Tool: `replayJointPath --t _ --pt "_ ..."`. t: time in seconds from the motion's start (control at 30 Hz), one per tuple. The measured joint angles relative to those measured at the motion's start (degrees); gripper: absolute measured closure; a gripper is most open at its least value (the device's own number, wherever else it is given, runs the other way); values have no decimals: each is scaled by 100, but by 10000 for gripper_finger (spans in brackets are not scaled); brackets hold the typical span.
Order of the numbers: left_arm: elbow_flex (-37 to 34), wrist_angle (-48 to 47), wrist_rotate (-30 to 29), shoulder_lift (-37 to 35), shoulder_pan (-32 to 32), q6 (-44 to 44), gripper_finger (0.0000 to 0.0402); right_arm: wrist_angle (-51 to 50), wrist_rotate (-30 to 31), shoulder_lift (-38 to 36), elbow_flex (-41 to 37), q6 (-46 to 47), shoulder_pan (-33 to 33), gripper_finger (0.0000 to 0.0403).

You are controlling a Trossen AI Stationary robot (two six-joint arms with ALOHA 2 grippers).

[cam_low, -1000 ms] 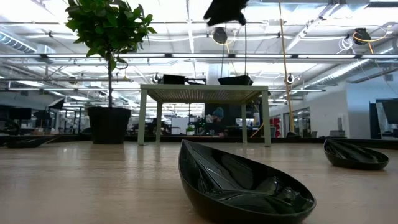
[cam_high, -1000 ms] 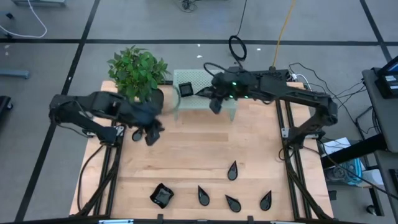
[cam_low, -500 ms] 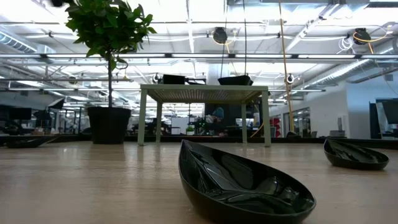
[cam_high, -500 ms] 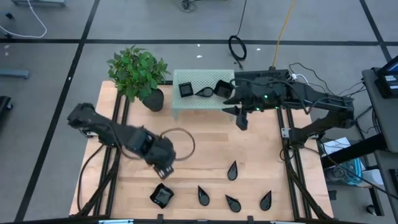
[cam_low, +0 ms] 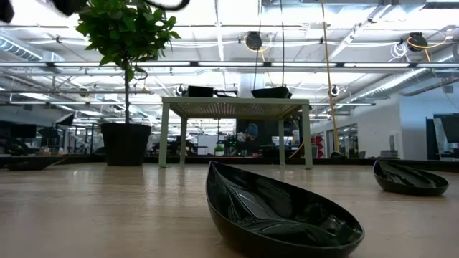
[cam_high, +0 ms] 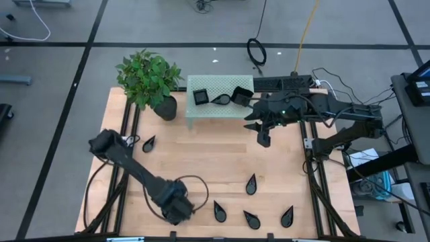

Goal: Pick & Place Mini shaped plates
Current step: Stack the distorted square plate on top of the other distorted square plate on the shelf

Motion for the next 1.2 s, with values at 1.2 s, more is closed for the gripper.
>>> replayJointPath --t 1.2 --pt "-492 956 284 392 218 32 282 363 -20 -11 -478 20 0 284"
